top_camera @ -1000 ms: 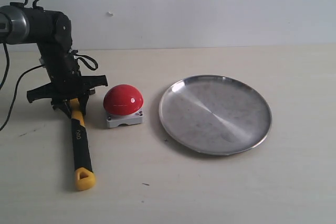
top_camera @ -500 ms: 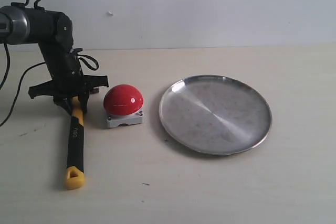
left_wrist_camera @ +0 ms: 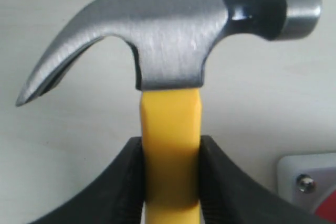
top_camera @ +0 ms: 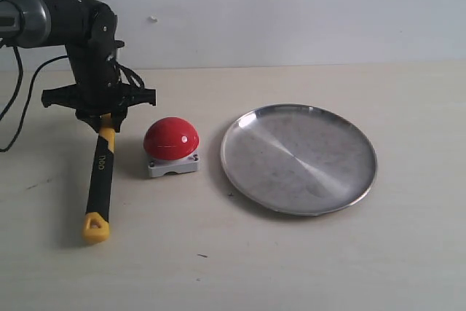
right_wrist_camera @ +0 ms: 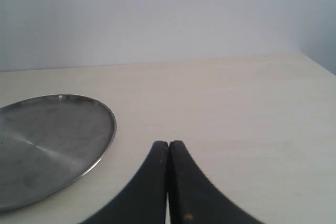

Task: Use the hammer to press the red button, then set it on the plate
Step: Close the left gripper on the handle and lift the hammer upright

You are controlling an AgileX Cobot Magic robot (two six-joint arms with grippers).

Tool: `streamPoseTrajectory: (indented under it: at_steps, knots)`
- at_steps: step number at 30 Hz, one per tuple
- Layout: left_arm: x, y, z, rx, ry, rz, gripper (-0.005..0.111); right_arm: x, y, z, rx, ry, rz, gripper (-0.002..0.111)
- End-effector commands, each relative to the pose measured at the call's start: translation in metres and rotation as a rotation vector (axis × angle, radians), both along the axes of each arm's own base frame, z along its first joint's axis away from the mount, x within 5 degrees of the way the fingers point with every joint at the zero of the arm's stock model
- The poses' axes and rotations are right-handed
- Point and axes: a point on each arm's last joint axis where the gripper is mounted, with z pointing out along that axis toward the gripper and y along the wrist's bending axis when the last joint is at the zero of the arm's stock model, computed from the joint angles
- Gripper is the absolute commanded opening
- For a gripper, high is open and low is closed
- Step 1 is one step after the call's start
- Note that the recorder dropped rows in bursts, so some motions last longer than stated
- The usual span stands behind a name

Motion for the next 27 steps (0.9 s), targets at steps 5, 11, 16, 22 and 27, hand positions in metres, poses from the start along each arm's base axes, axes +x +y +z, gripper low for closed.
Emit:
streamPoseTrajectory:
  at_steps: [5,11,16,22,27]
  knots:
    - [-0.005,-0.004,0.058,-0.010,-0.154,0.029,0.000,0.000,0.000,-0.001,-0.003,-0.008,-0.006,0.000]
    - [-0.018,-0.008,0.107,0.007,-0.281,0.048,0.000,0.000,0.000,-0.001,-0.003,-0.008,-0.006,0.000]
    - [-0.032,-0.010,0.133,0.082,-0.328,0.041,0.000,0.000,0.000,-0.001,-0.003,-0.008,-0.006,0.000]
    - [-0.056,-0.010,0.144,0.181,-0.387,0.070,0.000,0.000,0.000,-0.001,-0.003,-0.008,-0.006,0.000]
    - [-0.084,-0.007,0.146,0.194,-0.447,0.103,0.000,0.000,0.000,-0.001,-0.003,-0.008,-0.006,0.000]
